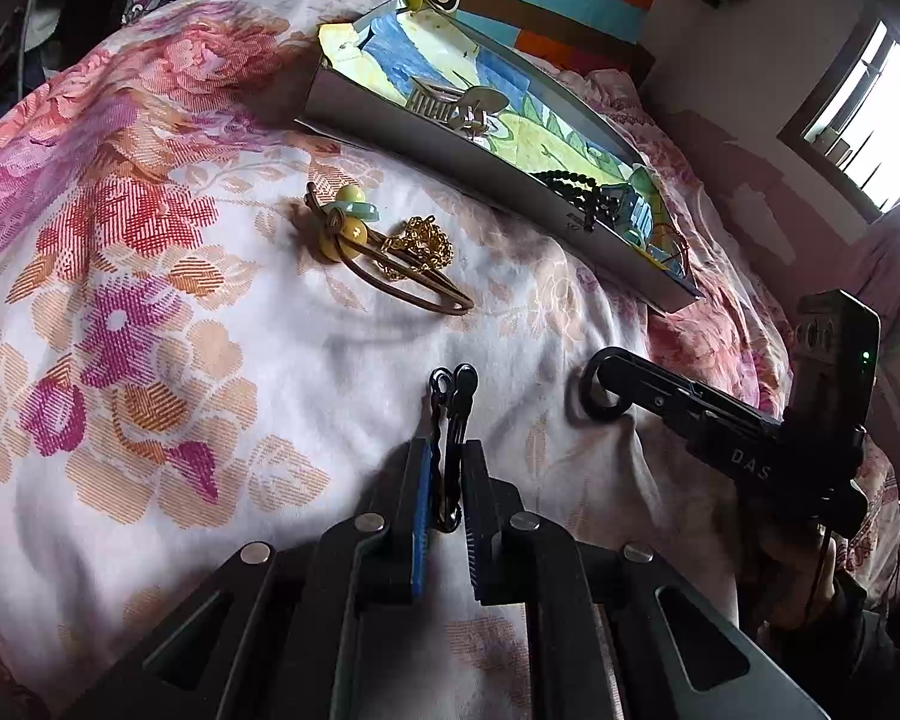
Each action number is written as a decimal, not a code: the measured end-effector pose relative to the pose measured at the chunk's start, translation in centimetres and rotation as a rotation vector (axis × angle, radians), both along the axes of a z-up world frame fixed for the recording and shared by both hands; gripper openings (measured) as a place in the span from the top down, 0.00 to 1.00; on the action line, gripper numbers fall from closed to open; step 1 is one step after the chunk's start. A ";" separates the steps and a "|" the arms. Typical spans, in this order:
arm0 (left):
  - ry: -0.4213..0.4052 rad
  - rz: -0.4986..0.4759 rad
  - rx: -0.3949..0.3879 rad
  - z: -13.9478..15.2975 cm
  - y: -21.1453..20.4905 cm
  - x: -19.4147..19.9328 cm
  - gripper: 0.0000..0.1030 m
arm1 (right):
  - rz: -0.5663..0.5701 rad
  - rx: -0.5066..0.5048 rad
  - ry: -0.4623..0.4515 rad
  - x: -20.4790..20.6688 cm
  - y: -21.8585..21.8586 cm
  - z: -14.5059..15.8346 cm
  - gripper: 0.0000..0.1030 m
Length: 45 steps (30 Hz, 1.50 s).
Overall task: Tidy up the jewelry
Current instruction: 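Close the left gripper on the black hair clip while the right gripper closes on the black hair tie, then carry the clip into the tray with the left gripper while the right gripper carries the hair tie there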
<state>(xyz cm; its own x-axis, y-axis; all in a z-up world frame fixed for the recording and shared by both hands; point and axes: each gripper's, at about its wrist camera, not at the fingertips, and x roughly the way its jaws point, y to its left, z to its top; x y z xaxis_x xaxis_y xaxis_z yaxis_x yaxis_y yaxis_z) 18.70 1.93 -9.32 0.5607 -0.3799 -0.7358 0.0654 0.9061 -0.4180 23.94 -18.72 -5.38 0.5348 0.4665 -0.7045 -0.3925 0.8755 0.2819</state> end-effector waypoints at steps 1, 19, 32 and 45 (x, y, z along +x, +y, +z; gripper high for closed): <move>0.000 0.000 0.000 0.0 0.0 0.0 0.90 | 0.003 0.002 -0.001 -0.1 0.0 0.0 0.84; -0.016 -0.008 0.027 0.3 -0.5 0.0 0.91 | 0.001 -0.022 -0.073 -0.8 0.1 1.0 0.94; -0.225 0.028 0.074 5.6 -2.2 1.0 0.91 | -0.116 0.047 -0.240 -1.1 -3.0 4.6 0.94; -0.285 0.003 0.158 9.8 -9.4 13.6 0.91 | -0.354 -0.046 -0.361 8.4 -10.1 7.9 0.94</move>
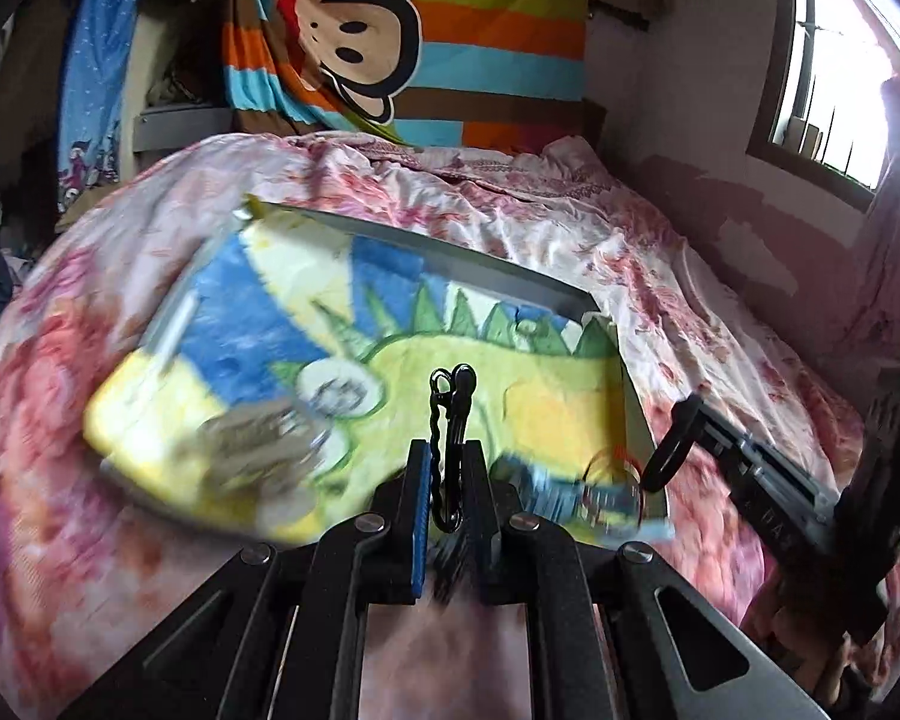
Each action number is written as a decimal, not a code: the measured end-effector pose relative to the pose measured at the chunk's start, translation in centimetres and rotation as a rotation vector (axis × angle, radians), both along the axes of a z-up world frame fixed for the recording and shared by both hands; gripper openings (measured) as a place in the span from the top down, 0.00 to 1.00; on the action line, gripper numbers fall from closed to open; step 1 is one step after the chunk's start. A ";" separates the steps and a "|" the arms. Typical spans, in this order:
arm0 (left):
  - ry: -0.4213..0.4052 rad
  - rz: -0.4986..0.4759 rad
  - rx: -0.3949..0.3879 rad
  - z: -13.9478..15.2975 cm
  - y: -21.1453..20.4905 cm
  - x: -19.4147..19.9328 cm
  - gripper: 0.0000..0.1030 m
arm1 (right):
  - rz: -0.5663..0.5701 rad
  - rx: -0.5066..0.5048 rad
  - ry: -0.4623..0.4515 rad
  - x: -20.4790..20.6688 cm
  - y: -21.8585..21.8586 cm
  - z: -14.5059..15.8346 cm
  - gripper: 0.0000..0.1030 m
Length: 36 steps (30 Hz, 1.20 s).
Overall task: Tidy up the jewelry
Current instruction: 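Carry the clip into the tray with the left gripper while the right gripper carries the hair tie there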
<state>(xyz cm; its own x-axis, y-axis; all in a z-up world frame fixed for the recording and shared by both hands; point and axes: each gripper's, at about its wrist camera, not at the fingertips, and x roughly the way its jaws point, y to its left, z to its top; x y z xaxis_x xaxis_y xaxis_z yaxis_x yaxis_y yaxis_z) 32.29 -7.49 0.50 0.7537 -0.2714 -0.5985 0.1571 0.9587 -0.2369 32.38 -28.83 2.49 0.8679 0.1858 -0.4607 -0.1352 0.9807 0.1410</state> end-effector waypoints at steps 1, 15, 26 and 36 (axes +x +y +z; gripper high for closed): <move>0.008 0.003 -0.009 -0.2 -0.4 0.7 0.91 | -0.002 0.007 0.013 0.5 -0.3 -0.3 0.94; 0.137 0.046 0.001 -4.1 -2.8 5.3 0.90 | -0.011 -0.062 0.060 1.1 0.9 -2.9 0.94; 0.173 0.038 0.067 -4.7 -4.1 5.3 0.90 | -0.013 -0.042 0.083 1.4 0.6 -3.5 0.93; 0.158 0.065 0.081 -3.9 -3.9 4.9 0.80 | -0.025 -0.026 0.093 1.2 0.4 -3.7 0.61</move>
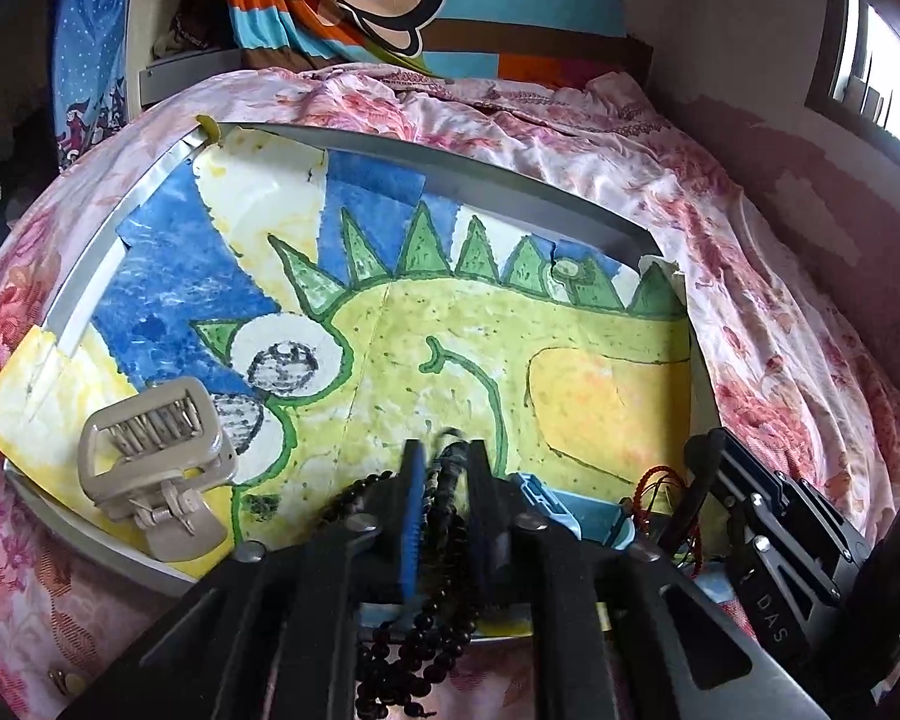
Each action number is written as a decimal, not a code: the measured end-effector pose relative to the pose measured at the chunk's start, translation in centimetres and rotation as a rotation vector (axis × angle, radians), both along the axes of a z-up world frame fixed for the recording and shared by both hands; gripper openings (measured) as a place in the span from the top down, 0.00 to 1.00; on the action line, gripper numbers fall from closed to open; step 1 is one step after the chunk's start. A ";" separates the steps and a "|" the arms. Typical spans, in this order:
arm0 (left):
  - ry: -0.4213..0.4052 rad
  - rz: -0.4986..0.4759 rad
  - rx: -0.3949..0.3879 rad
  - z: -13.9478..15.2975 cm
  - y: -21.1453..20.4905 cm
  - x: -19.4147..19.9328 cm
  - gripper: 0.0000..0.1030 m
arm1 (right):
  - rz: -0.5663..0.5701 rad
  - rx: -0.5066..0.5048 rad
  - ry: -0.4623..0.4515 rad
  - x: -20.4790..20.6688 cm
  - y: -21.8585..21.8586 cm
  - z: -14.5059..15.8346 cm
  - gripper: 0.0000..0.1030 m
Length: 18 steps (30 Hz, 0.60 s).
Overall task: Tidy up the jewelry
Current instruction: 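Carry the clip into the tray with the left gripper while the right gripper carries the hair tie there, then open both grippers over the tray and lift them away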
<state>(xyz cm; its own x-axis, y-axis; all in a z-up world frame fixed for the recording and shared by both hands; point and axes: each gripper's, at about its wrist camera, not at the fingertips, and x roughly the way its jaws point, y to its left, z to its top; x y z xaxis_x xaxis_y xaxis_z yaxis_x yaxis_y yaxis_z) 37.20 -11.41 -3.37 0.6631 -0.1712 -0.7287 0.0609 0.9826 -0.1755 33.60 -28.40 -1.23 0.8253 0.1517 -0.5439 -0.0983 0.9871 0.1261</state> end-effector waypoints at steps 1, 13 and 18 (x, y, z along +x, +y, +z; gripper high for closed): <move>-0.006 0.005 -0.003 0.1 0.1 -0.1 0.71 | -0.004 0.004 -0.007 -0.1 -0.1 0.1 0.58; -0.164 0.097 -0.031 4.2 2.4 -3.5 0.09 | -0.036 0.010 0.008 -1.1 -0.8 0.5 0.26; -0.196 0.127 -0.008 5.9 3.2 -5.1 0.05 | -0.043 -0.037 0.098 -1.1 -0.7 -0.1 0.25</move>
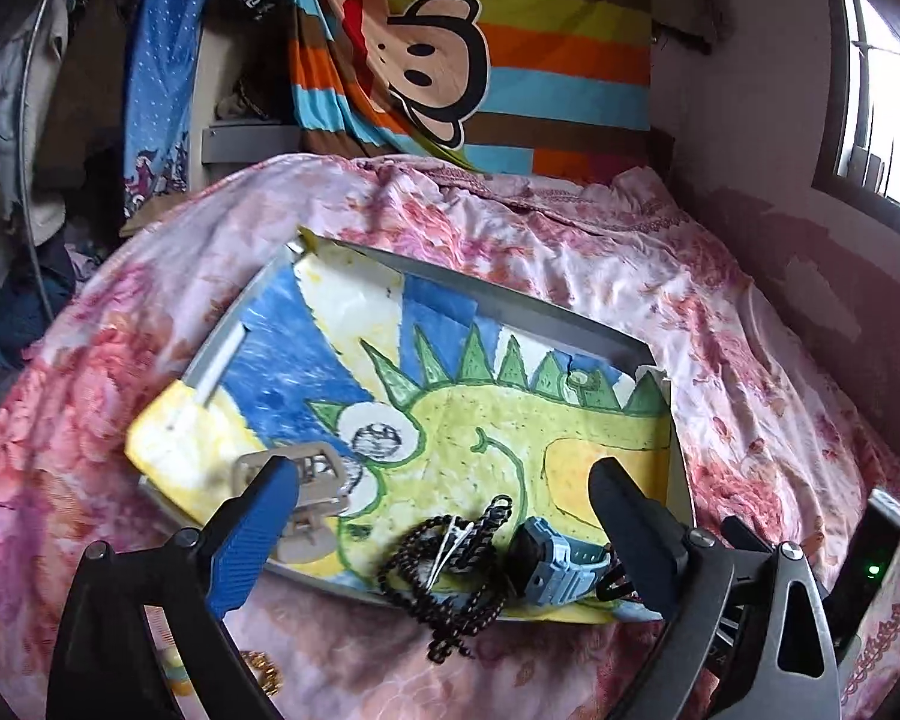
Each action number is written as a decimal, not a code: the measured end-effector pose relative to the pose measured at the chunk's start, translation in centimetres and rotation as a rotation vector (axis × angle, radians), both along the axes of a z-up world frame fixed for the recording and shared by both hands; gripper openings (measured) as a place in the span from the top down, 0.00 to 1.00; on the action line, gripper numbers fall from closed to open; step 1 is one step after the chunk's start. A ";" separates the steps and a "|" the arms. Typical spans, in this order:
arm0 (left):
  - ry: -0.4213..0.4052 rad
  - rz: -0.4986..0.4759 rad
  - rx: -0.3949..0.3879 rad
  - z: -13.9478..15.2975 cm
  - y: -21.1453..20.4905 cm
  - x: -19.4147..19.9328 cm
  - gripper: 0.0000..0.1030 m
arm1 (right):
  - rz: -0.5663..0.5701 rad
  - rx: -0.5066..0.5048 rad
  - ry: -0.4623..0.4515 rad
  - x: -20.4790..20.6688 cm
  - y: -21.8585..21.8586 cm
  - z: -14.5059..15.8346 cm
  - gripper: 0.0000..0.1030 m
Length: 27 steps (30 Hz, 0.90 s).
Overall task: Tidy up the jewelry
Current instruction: 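Open both grippers over the tray and lift them away, then move both grippers toward the gold ring and gold chain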
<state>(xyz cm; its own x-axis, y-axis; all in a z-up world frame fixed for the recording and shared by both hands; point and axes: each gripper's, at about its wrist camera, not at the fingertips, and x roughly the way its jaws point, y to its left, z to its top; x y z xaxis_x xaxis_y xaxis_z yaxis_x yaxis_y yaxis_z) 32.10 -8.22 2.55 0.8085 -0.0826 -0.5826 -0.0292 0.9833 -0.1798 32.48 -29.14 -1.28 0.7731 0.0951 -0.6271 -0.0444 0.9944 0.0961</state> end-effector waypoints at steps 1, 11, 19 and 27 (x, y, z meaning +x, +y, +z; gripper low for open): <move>0.000 0.000 0.001 0.2 0.1 -0.3 0.05 | 0.002 -0.010 0.025 0.1 0.0 -0.3 0.25; -0.005 0.006 0.010 1.3 0.5 -4.1 0.05 | 0.005 0.023 0.081 -2.4 -0.6 0.2 0.25; -0.033 -0.014 0.028 1.7 0.3 -8.4 0.05 | -0.039 0.151 -0.057 -7.6 -1.9 3.5 0.23; -0.092 -0.011 0.003 3.2 1.7 -13.0 0.01 | 0.006 0.124 -0.236 -13.3 0.2 8.7 0.15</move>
<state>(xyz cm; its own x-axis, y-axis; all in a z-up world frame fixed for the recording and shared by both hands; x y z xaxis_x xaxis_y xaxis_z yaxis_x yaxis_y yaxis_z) 19.09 -6.51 5.79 0.8576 -0.0902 -0.5064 -0.0018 0.9839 -0.1785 19.15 -28.95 7.40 0.8955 0.1650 -0.4133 -0.0860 0.9754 0.2031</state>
